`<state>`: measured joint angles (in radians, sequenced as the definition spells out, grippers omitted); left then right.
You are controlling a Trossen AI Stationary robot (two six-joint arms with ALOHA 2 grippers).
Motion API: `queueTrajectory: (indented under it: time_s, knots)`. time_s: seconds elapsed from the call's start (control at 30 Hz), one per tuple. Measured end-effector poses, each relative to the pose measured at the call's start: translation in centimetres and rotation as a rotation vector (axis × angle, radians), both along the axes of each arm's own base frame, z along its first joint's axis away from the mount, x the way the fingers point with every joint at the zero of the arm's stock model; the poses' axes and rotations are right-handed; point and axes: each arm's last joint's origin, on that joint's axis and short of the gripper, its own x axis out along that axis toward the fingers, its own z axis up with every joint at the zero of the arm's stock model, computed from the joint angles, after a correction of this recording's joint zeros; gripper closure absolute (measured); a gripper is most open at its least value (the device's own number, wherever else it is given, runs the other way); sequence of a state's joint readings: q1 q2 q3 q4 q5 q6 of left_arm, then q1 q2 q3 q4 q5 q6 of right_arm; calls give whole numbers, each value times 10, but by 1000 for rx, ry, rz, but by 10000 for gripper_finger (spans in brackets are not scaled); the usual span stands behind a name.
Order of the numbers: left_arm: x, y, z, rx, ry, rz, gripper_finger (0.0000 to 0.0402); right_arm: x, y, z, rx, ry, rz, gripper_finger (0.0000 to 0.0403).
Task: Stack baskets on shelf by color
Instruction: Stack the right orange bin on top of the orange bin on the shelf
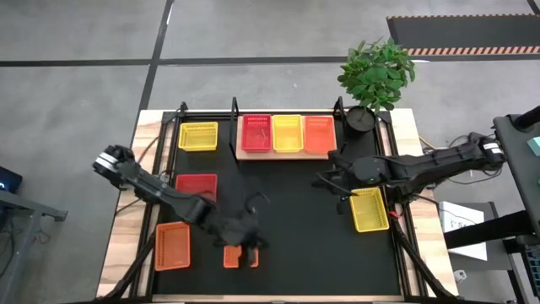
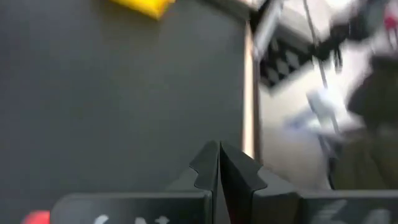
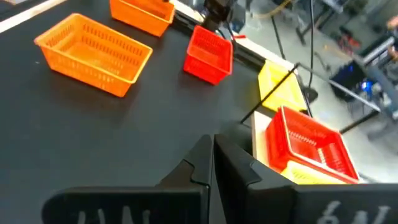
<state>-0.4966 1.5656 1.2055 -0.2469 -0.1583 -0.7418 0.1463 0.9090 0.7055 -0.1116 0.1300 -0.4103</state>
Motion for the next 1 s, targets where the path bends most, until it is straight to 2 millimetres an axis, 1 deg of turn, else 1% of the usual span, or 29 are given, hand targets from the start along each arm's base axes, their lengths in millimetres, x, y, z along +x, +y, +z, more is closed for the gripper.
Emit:
queueTrajectory:
  time_s: [0.07, 0.13, 0.2, 0.27, 0.4, 0.47, 0.57, 0.67, 0.8, 0.9, 1.0]
  knots:
    - [4, -14, -5, -23, 109, -133, 402, -5, -1, -1, -15, -26, 8, 394]
    - [6, -28, -13, -75, 256, -278, 402, -10, -2, 1, -19, -43, 10, 394]
    - [6, -37, -19, -109, 413, -337, 402, -13, -2, 2, -16, -55, 9, 394]
    - [10, -43, -18, -140, 495, -358, 402, -15, -2, 4, -2, -62, 4, 394]
    - [15, -50, -12, -101, 542, -350, 402, -16, -2, 4, 4, -66, 3, 394]
    - [15, -51, -16, -78, 573, -328, 401, -16, -2, 4, 1, -66, 4, 394]
    - [15, -53, -21, -114, 613, -278, 389, -16, -2, 4, 1, -66, 4, 394]
    - [11, -51, -30, -132, 674, -244, 360, -17, -3, 3, 0, -62, 4, 394]
    - [7, -49, -39, -103, 690, -263, 303, -17, -3, -1, -29, -47, 15, 394]
    - [5, -48, -44, -46, 676, -305, 253, -17, -3, -1, -35, -52, 17, 394]
    - [2, -51, -47, 47, 632, -329, 218, -17, -3, -1, -25, -45, 13, 394]
